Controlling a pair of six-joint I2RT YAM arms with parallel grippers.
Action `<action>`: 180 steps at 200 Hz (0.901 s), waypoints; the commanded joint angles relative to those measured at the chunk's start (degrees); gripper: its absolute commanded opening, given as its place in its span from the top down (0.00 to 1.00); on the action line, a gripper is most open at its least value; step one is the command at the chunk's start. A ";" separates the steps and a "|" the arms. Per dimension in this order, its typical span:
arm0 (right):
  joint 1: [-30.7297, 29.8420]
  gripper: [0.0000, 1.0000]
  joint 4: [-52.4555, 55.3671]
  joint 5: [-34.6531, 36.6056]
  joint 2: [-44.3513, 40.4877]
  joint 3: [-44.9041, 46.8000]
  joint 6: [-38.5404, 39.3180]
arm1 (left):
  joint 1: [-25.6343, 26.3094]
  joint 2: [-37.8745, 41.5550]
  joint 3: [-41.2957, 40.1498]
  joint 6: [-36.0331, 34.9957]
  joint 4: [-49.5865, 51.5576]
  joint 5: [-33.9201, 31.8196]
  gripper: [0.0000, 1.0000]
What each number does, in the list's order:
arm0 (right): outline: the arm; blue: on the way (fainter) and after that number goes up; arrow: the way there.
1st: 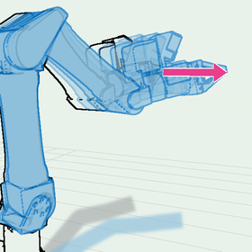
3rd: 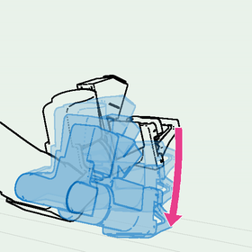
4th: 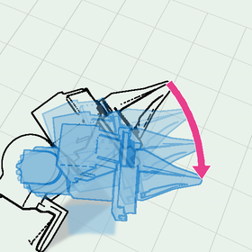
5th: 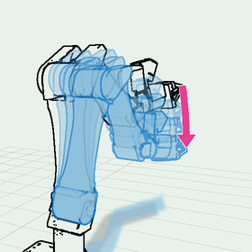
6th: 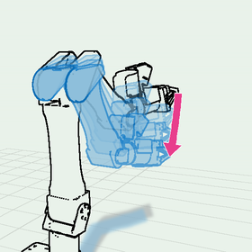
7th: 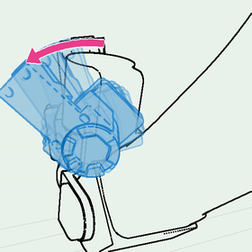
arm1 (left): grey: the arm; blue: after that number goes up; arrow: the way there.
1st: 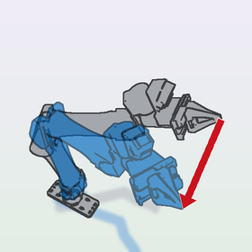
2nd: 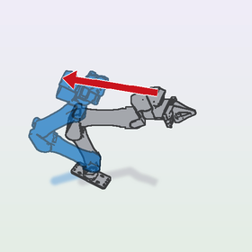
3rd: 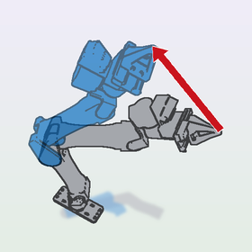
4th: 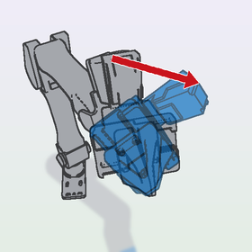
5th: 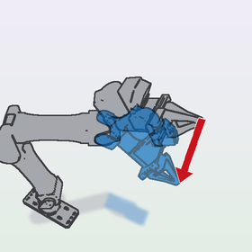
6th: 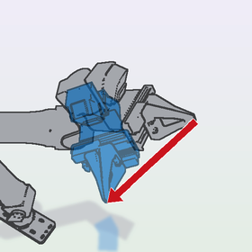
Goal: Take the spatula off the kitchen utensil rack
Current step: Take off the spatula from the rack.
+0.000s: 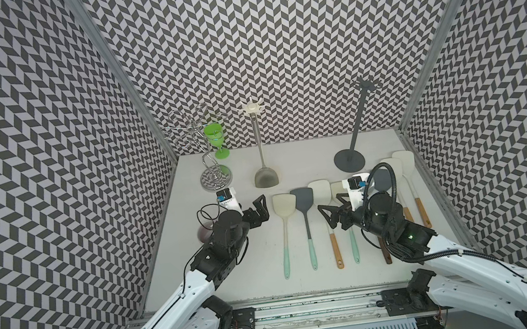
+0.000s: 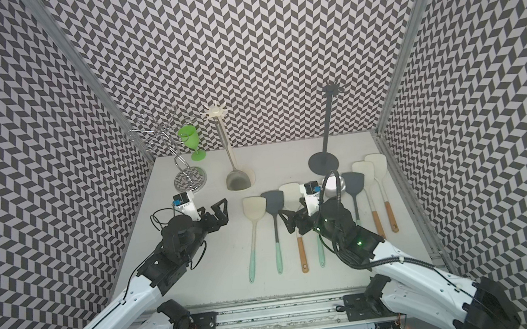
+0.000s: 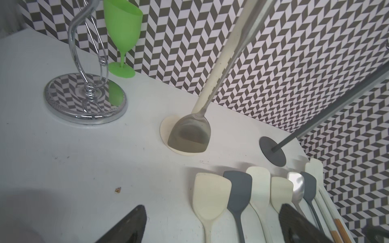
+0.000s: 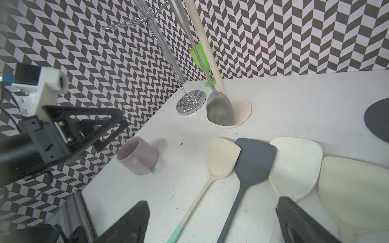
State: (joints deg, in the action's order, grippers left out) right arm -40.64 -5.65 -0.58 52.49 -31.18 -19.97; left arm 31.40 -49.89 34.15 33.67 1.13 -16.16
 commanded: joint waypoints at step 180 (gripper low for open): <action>1.35 0.01 -0.35 1.08 5.93 -4.48 -3.87 | -12.74 -43.18 28.08 -25.88 -37.67 17.15 0.11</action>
State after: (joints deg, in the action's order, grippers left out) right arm -39.55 -3.81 -0.71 58.26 -36.01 -24.08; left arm 19.59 -90.89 59.42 12.34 -32.05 -1.48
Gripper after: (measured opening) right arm 0.993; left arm 0.926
